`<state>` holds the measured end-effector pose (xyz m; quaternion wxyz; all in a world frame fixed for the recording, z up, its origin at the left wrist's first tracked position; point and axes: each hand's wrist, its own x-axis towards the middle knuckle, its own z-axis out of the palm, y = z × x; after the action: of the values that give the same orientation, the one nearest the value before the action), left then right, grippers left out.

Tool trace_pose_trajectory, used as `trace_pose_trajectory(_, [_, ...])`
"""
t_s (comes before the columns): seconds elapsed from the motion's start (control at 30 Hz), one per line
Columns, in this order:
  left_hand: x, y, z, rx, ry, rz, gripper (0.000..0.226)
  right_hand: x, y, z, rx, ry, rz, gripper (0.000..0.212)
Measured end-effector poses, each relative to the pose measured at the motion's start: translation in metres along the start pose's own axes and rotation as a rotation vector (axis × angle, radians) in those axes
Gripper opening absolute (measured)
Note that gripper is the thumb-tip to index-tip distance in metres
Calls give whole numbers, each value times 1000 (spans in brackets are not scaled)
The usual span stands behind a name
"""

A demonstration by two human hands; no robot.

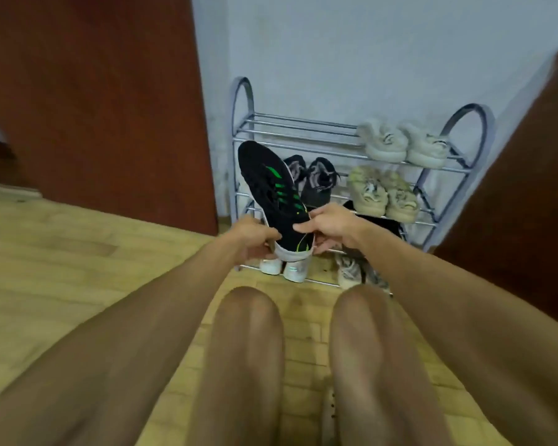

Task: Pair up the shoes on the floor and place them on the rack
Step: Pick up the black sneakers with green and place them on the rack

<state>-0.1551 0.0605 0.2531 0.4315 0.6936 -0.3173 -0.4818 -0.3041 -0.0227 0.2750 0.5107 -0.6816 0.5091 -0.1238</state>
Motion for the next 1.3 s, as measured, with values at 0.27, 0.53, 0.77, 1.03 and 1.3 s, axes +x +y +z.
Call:
trace_pose_trajectory(0.27, [14,-89,-151,112,-98,-84,32,74,-43,143,-168,-82,56,32])
trace_pose_trajectory(0.53, [89,-216,-243,622,58,-386,49,163,3,259,-194,-199,188,33])
trace_pose_trajectory(0.77, [141,-316,-288,939,160,-479,65,209,60,307,-108,-217,290,23])
trace_pose_trajectory(1.03, [143,-348,-265,884,249,-631,73,225,90,287,-76,-226,373,31])
trace_pose_trajectory(1.3, [106,-368,-186,463,404,-794,64,208,99,271,-116,-254,407,26])
